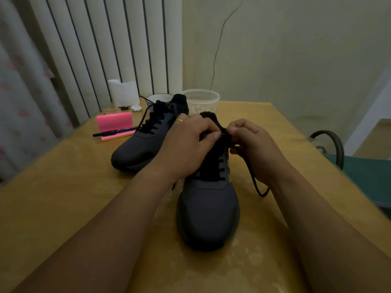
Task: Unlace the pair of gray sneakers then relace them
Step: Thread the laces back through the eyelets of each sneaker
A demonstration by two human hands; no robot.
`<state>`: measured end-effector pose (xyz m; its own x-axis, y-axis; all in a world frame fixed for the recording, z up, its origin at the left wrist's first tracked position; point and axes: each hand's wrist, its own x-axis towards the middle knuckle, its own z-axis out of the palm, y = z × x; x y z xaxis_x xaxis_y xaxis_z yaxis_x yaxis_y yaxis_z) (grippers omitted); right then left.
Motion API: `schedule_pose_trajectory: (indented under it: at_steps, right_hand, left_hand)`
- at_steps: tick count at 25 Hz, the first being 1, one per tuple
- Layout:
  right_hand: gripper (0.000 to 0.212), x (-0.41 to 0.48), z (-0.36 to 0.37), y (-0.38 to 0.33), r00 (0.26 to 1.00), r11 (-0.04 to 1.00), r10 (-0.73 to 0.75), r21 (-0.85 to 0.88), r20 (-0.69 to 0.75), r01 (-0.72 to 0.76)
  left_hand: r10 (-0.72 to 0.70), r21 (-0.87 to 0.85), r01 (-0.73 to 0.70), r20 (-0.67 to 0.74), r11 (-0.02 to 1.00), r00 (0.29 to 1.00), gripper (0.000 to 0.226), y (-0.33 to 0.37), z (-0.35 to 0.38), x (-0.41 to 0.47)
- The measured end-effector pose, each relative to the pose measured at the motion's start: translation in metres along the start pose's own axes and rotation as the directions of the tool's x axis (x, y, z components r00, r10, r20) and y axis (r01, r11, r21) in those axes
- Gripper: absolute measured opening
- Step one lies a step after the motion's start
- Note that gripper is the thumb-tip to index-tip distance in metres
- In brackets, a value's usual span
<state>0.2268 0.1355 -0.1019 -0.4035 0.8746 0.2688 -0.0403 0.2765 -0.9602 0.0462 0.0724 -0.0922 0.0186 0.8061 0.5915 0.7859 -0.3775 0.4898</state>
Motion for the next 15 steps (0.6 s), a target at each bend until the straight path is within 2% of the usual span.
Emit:
schedule_pose_trajectory:
  at_steps: [3, 7, 11, 15]
  right_hand:
    - [0.008, 0.0028, -0.0037, 0.0026, 0.999, 0.997, 0.03, 0.075, 0.023, -0.032]
    - [0.025, 0.003, -0.0089, 0.0063, 0.996, 0.983, 0.066, 0.164, 0.067, -0.077]
    - [0.025, 0.004, -0.0101, 0.0091, 0.995, 0.985, 0.058, 0.16, 0.083, -0.071]
    - [0.024, 0.0038, -0.0082, 0.0067, 0.997, 0.991, 0.037, 0.128, 0.064, -0.045]
  left_hand:
    - [0.022, 0.028, -0.022, -0.003, 0.999, 1.0, 0.012, 0.0, 0.0053, 0.0012]
    - [0.076, 0.102, -0.076, 0.004, 0.992, 0.997, 0.013, 0.0001, 0.0055, 0.0015]
    - [0.147, 0.225, -0.149, 0.027, 0.963, 0.989, 0.013, 0.0012, 0.0053, 0.0043]
    - [0.143, 0.262, -0.141, 0.014, 0.955, 0.99, 0.014, 0.0026, 0.0056, 0.0065]
